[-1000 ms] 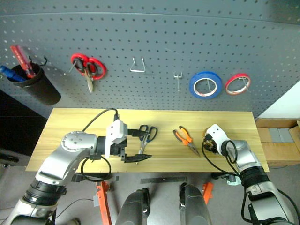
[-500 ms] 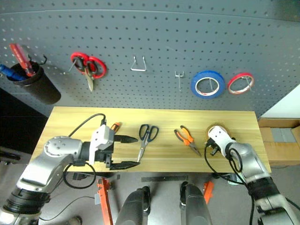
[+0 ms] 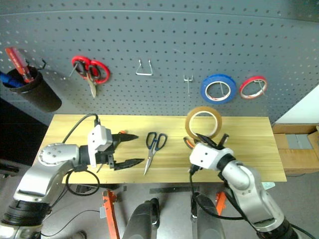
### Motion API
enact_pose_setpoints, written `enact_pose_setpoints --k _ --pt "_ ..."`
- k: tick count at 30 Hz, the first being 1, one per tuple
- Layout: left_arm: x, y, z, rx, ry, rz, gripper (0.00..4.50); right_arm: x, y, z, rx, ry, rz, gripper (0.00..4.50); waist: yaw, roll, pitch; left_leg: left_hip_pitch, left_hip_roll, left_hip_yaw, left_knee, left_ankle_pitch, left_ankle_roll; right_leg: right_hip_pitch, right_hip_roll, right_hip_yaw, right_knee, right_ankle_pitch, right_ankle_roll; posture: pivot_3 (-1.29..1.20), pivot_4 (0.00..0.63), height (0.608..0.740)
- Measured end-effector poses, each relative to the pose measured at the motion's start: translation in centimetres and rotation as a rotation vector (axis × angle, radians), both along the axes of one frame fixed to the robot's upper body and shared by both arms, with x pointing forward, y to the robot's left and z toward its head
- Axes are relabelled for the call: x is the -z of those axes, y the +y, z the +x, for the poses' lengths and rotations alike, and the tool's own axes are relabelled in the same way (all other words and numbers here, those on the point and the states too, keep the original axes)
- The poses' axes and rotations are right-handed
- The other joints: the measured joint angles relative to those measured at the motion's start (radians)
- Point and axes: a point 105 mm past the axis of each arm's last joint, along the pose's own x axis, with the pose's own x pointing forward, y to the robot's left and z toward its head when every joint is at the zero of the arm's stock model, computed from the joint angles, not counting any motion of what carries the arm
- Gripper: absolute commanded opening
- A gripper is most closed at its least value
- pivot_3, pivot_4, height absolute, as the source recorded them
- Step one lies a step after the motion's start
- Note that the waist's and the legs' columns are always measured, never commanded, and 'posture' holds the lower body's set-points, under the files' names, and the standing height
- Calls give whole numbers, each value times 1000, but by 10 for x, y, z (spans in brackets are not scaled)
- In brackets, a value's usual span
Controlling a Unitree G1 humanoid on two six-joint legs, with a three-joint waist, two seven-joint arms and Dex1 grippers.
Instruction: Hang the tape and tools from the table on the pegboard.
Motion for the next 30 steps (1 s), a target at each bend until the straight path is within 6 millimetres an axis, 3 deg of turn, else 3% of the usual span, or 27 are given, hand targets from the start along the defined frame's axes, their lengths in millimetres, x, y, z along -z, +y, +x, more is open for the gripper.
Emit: enact_pose_setpoints --k 4,6,16,29,30 --pt "-9 -4 9 -6 -60 -14 4500 -32 19 5 -53 -149 38 273 -8 -1 0 0 0 0 1 0 0 0 0 0 1 0 1 -206 320 740" --pt "-11 -5 10 -2 -72 -18 4500 -38 23 13 -63 -177 36 273 -12 -1 0 0 0 0 1 0 0 1 0 0 1 1 0 -201 316 740" --pt "-10 -5 15 -15 -77 -17 4500 -20 24 55 -45 -123 15 273 -15 -1 0 0 0 1 2 0 0 1 0 0 2 1 0 -173 305 740" --pt "-7 -3 15 -38 -87 -16 4500 -13 21 85 2 -96 63 273 -14 -1 0 1 0 1 3 0 0 1 0 0 4 1 0 -174 306 740" --pt "-6 -2 15 -41 -88 -15 4500 -12 21 85 3 -89 77 623 -14 -1 0 1 0 1 3 0 0 1 0 0 5 1 0 -174 306 740"
